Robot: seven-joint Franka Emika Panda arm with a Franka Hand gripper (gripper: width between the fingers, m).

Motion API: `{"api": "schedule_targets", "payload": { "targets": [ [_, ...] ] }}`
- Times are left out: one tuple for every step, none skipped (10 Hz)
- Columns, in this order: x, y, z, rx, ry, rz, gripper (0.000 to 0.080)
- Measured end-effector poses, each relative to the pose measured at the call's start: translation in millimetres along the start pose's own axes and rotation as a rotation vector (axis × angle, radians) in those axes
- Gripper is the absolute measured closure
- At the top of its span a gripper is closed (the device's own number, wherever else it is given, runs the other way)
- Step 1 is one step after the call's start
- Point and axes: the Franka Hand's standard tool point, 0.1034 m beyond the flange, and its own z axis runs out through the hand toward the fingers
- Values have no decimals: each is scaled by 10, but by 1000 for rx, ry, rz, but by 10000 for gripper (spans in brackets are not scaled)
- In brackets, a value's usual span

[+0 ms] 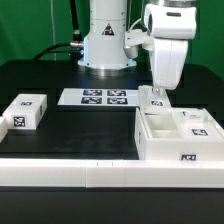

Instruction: Assemble cabinet

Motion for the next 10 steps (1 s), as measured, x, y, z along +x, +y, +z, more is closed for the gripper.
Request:
{"api": "schedule_targets", "payload": {
  "targets": [
    [-36,7,-7,11,-3,-6,729],
    [-60,61,-27,10,-3,0,729],
    [-76,111,-32,21,-7,-15,729],
    [-84,137,-34,24,-7,-29,729],
    [-90,151,-35,23,-6,-26,729],
    [-74,150,-39,22,-6,-22,729],
    [-76,146,-34,23,-6,-23,729],
    [-78,145,-33,23,-6,-22,729],
    [-78,145,-33,23,-6,-22,729],
    [-80,146,-29,23,-5,-24,729]
  ]
}}
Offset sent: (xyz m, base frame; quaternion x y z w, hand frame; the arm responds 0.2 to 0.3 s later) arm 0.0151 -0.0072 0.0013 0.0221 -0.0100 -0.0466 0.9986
